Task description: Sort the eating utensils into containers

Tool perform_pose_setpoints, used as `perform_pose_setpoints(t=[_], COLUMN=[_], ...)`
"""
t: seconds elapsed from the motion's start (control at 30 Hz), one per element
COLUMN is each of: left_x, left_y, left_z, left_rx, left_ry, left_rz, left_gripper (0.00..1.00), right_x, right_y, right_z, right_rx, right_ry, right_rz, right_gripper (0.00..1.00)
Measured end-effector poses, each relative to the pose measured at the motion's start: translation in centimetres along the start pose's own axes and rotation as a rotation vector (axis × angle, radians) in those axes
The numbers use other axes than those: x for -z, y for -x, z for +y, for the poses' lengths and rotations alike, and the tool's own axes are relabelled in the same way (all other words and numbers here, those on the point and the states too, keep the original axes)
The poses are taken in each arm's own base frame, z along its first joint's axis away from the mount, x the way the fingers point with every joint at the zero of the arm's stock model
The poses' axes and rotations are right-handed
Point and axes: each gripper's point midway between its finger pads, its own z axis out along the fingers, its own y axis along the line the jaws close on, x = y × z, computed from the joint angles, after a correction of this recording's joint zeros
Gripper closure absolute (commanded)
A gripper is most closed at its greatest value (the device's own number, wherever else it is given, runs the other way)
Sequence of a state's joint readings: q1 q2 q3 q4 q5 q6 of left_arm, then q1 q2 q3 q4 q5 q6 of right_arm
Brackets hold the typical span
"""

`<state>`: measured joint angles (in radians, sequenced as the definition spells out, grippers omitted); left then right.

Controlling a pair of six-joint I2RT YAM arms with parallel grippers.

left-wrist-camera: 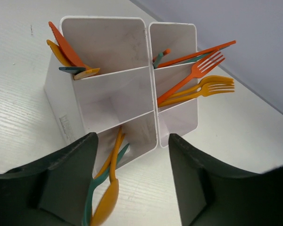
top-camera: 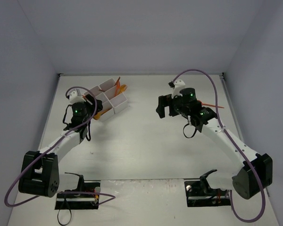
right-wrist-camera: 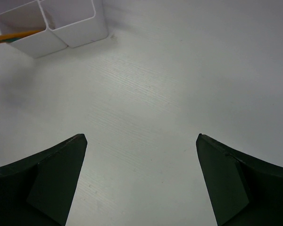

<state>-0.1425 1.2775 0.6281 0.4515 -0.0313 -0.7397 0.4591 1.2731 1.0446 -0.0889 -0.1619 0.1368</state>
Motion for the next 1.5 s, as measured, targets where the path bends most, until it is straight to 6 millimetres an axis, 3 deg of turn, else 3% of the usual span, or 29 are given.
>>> perform_pose_setpoints(t=[0.13,0.2,0.33,0.4,0.53,0.63,0.77,0.9,1.1,1.3,1.43,1.5], left_x=[0.6,1.1,1.9,2.4,3.8,5.1,6.7,8.7,11.4,12.5,12.7,12.8], left_y=[0.4,0.7,1.9,2.9,4.3,5.2,4.9,3.7,3.1,2.6,1.8,1.6], left_z=[0.0,0.0,-0.4,-1.0,-2.1,-3.6,-4.9,-5.4,-6.3,-6.8,-6.5,-6.4], left_rx=[-0.005,-0.015,-0.049,-0.065,-0.100,-0.122,-0.152,-0.166,-0.170,-0.174,-0.173,-0.175], left_ry=[0.005,0.016,0.035,0.035,0.025,-0.014,-0.068,-0.113,-0.183,-0.225,-0.230,-0.229], left_rz=[-0.003,-0.003,0.000,-0.002,0.013,0.040,0.111,0.188,0.233,0.260,0.287,0.294], left_gripper=[0.29,0.29,0.29,0.28,0.29,0.28,0.29,0.28,0.29,0.28,0.28,0.28], right_x=[-1.2,-1.7,-2.3,-2.4,-2.8,-4.2,-5.5,-5.1,-4.3,-5.0,-6.3,-6.7], right_y=[1.4,2.6,4.3,4.2,1.9,-0.4,-4.0,-6.0,-5.0,-7.0,-8.8,-8.7], right_z=[-3.2,-6.0,-13.2,-17.4,-24.7,-28.8,-33.1,-36.0,-39.1,-40.0,-39.6,-39.3], right_rx=[-0.079,-0.133,-0.252,-0.309,-0.408,-0.473,-0.542,-0.555,-0.486,-0.467,-0.469,-0.465], right_ry=[-0.111,-0.181,-0.340,-0.423,-0.551,-0.579,-0.609,-0.639,-0.561,-0.450,-0.391,-0.366], right_rz=[-0.003,-0.019,-0.041,-0.039,0.013,0.069,0.139,0.177,0.143,0.166,0.199,0.194], right_gripper=[0.00,0.00,0.00,0.00,0.00,0.00,0.00,0.00,0.00,0.00,0.00,0.00])
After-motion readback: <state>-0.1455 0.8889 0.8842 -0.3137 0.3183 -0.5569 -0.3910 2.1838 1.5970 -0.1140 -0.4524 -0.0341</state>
